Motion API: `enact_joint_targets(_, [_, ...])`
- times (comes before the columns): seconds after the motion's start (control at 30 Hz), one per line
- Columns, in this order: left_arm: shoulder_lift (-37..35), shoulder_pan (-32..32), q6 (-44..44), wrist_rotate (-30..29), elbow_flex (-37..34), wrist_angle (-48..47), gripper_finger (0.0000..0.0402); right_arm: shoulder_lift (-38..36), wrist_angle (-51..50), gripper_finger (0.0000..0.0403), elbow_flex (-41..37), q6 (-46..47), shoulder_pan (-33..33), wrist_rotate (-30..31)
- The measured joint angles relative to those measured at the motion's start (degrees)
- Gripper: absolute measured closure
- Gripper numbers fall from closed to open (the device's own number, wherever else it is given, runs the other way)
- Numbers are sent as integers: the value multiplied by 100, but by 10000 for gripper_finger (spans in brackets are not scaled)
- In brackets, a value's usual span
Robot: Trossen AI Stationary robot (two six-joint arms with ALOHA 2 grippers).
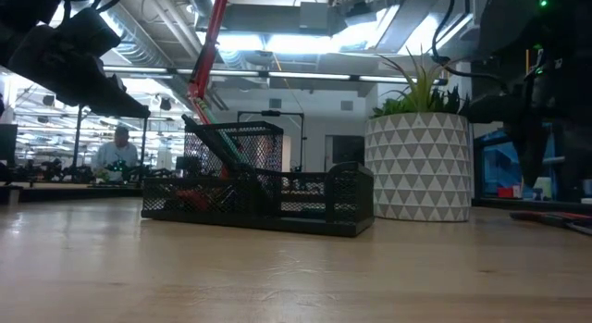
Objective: Pick and place office supplies into organizer
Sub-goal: Put the black scissors into the black desk organizer
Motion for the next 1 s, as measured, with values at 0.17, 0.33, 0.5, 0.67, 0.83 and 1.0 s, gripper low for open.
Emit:
enact_joint_targets(0.17, [0, 1, 0, 0, 0, -4, 272, 2, -2, 218, -4, 21, -2, 2])
enact_joint_targets(0.33, [0, 2, 0, 0, 0, -6, 272, 10, -16, 218, -7, 118, -2, 3])
enact_joint_targets(0.5, [-1, 1, 0, 0, 0, -10, 272, 22, -44, 218, -16, 207, -13, 32])
enact_joint_targets(0.67, [-2, 0, -2, 0, 0, -28, 272, 19, 305, 218, -301, 181, -11, 23])
enact_joint_targets(0.83, [-1, 0, -2, 0, 0, -32, 272, 17, 852, 218, -774, 325, -13, -28])
enact_joint_targets(1.0, [0, 0, 0, 0, 0, -35, 272, 4, 862, 218, -847, 475, -9, 23])
